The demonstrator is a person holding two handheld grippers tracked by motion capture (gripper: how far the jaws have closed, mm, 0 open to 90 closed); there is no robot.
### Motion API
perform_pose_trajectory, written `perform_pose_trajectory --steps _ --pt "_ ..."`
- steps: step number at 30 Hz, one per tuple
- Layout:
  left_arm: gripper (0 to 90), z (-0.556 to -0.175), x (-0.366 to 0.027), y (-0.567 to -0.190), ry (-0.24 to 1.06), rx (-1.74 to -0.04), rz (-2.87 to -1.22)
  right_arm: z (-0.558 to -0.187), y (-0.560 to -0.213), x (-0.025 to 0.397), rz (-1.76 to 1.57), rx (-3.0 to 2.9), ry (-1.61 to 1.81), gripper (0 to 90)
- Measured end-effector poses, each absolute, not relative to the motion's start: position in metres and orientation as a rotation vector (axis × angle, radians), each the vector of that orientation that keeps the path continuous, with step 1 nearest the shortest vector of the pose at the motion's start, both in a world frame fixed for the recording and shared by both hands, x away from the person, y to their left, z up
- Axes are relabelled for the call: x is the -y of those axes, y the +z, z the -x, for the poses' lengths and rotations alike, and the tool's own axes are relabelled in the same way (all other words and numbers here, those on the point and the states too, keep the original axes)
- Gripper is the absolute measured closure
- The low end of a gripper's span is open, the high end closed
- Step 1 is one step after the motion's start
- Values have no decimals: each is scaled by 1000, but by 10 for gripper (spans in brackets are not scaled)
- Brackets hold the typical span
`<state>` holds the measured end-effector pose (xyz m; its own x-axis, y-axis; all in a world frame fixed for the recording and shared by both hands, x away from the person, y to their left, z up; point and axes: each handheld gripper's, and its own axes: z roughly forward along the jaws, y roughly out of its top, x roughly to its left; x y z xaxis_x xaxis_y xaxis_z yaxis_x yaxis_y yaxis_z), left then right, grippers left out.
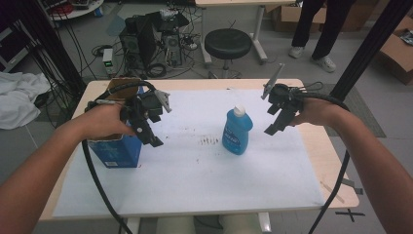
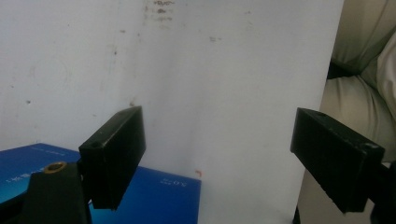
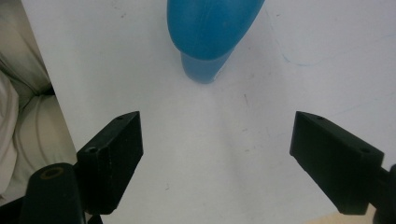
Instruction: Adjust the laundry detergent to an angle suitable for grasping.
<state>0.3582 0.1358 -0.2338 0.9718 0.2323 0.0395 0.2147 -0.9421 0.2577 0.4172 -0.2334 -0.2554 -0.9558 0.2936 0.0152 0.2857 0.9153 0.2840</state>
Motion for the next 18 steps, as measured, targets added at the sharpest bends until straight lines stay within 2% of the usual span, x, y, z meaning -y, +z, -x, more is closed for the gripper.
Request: perform_pose_trajectory --steps 18 --pt "186 -350 -135 -231 118 -337 -2863 -411 -249 234 -447 -3031 461 171"
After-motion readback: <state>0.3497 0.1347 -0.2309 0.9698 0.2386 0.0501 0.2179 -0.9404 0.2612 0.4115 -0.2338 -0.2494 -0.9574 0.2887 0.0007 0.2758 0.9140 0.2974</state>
